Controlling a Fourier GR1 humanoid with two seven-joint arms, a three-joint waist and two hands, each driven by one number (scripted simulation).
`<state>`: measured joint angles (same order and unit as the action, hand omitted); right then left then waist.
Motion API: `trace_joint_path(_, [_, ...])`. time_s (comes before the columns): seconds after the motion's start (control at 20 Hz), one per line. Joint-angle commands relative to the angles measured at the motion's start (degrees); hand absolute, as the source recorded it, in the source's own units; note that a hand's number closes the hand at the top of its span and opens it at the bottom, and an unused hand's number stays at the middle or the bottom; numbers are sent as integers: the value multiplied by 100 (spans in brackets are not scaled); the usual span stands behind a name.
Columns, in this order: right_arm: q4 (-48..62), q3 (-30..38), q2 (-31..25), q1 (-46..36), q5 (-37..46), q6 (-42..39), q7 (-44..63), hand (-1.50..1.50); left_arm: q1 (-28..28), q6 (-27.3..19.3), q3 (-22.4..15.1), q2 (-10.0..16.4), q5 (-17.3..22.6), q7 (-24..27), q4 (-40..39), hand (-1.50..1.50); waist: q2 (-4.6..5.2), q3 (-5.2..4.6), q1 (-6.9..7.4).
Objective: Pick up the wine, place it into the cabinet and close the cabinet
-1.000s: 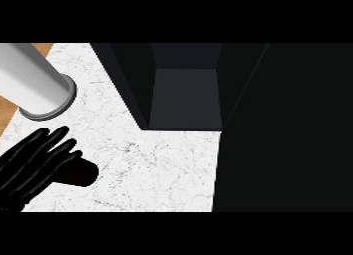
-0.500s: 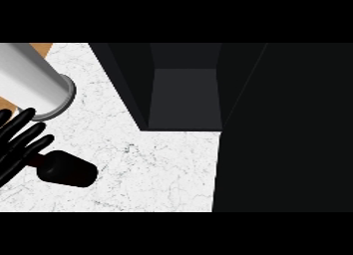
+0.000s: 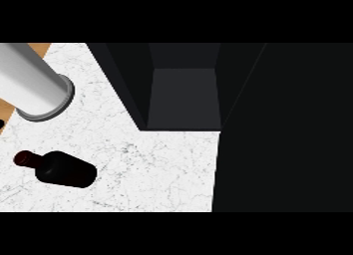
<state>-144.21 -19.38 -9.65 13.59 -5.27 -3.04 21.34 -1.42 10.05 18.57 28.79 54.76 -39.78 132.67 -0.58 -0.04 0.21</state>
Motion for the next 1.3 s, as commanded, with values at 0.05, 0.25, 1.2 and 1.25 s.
trace_joint_path(0.05, [-1550, 54, -165, 103, -289, 201, 970, -150, 95, 321, 664, 124, 730, -42, 163, -150, 10, -5, -6])
trace_joint_path(0.25, [-1441, 110, -208, 243, -380, 93, 734, -150, 350, 1138, 1244, 174, 990, 109, -360, -150, 14, -6, -10])
trace_joint_path(1.2, [-1217, 293, -155, -503, -595, 220, 1078, -150, 404, 2770, 980, -408, -284, 704, -2375, -150, 59, -4, -83])
trace_joint_path(1.25, [-1454, 306, -182, -162, -567, 192, 940, -150, 382, 2601, 929, -362, -445, 595, -2230, -150, 45, 2, -130])
